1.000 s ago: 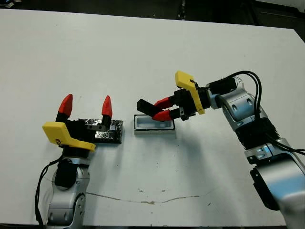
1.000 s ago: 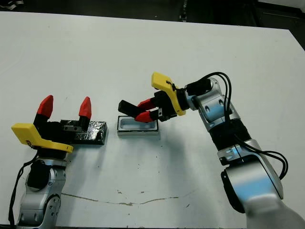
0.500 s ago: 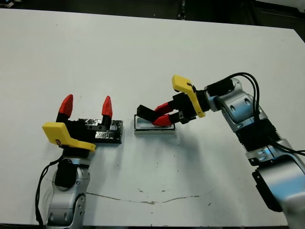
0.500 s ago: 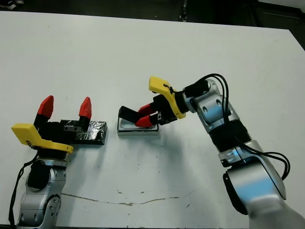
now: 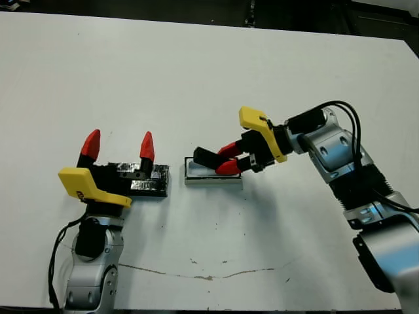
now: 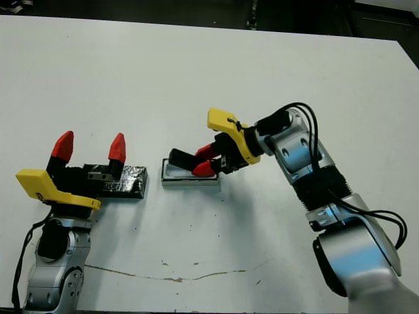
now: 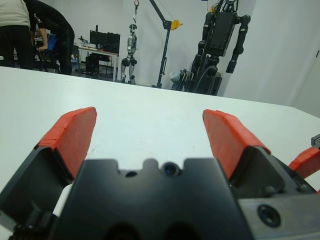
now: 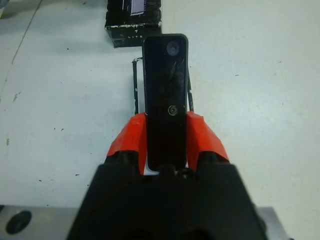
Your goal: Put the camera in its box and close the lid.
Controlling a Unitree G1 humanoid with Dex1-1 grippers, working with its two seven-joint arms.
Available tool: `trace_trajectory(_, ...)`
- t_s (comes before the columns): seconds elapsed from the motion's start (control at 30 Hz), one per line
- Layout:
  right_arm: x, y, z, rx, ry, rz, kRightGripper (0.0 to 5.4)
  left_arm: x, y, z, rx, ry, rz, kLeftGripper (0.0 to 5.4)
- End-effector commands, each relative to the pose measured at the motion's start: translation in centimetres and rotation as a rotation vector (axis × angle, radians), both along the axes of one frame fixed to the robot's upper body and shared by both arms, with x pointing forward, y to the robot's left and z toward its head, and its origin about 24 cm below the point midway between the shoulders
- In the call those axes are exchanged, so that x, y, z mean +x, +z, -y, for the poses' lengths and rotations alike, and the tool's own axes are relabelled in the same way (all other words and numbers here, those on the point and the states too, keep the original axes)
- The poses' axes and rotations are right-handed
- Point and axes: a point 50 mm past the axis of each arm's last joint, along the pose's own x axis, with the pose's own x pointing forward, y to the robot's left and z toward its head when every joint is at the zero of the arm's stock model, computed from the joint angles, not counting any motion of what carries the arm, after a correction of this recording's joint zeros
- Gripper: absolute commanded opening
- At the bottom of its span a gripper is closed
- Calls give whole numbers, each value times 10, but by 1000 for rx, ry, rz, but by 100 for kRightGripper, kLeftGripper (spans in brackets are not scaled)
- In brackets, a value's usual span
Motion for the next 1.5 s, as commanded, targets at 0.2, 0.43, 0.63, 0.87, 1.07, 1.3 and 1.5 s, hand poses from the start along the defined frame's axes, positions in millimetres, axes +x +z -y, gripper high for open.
trace_trajectory(0.2, 2, -9, 16, -93, -59, 2, 166, -2, -4, -1, 10, 3, -18, 540)
trace_trajectory(0.43, -2, -7, 12, -114, 22, 83, 248, -2, -4, -1, 4, 2, -20, 540)
trace_trajectory(0.63, -1, -4, 13, -98, 64, 106, 335, -2, -4, -1, 10, 3, -19, 540)
trace_trajectory(0.87, -1, 3, 15, -58, 63, 97, 427, -2, -5, -1, -7, -12, -20, 540)
trace_trajectory(1.07, -1, 23, 25, -12, 46, 138, 519, -2, -5, -1, -4, -9, -20, 540)
trace_trajectory(1.3, -12, 43, 49, 183, -145, 267, 538, -2, -5, -1, -10, -11, -24, 540)
trace_trajectory(1.5, -43, 36, 64, 414, -471, 377, 538, -2, -4, -2, 2, -10, -19, 540)
